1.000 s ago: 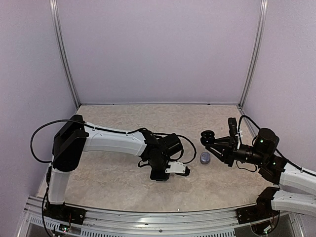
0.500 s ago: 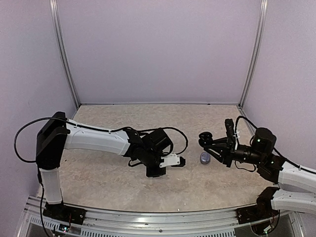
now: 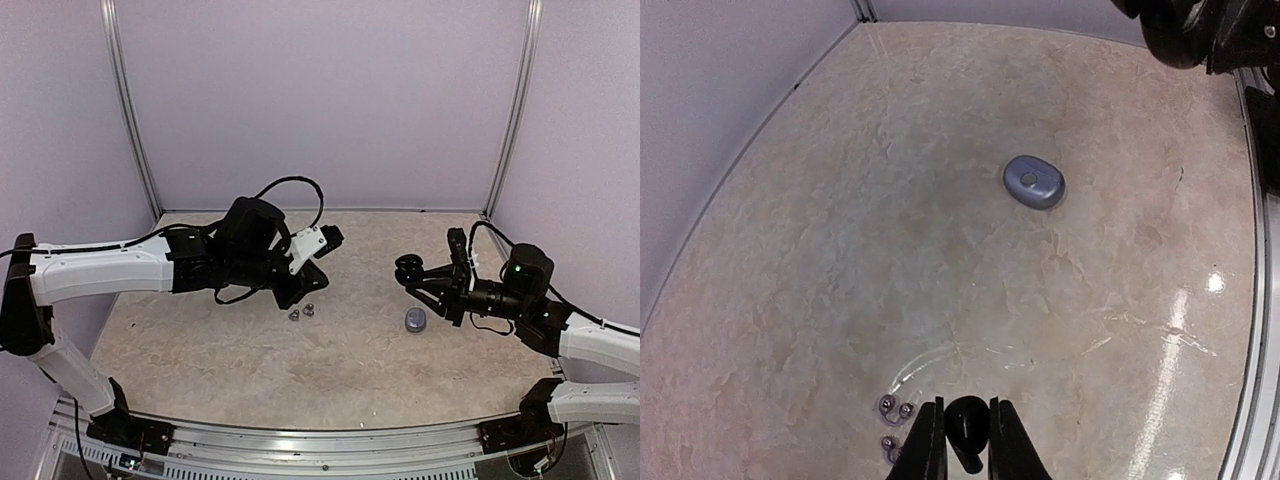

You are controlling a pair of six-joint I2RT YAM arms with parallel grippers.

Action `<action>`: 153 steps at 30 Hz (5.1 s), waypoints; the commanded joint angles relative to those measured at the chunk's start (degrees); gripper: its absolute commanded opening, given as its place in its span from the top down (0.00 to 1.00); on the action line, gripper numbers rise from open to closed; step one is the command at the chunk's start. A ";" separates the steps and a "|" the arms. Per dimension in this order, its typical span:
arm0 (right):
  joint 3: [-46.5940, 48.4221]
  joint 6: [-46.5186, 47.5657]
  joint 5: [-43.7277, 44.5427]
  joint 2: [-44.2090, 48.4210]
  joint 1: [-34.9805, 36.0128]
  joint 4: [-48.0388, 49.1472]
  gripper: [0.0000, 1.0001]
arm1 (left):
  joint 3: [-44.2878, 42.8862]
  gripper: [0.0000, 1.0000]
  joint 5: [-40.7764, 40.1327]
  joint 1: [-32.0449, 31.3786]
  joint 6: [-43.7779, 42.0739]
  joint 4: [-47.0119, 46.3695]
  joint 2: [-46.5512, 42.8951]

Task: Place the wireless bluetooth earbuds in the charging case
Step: Place the left earbud at the corner of the board, then pick up the left earbud from the corner of the board, then insert the left earbud into the left side groove of the charging case.

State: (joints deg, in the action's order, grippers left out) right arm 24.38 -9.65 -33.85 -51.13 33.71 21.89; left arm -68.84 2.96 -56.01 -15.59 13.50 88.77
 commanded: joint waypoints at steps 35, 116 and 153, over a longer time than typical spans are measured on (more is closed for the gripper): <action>1.99 1.02 -2.98 0.24 -0.40 -0.50 1.00 | 12.85 0.81 0.23 -3.76 41.54 33.81 7.67; 8.00 15.46 16.43 -8.99 13.94 7.39 1.00 | 2.97 1.00 -17.39 -10.82 22.22 -20.66 -16.67; 12.49 7.77 21.40 -11.97 18.55 5.53 1.00 | -5.87 1.00 -20.44 -14.51 20.74 -19.59 -0.23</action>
State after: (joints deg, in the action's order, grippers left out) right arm 35.11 -0.27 -11.66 -63.55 51.64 26.83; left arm -72.75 -16.84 -70.17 6.09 -6.83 87.94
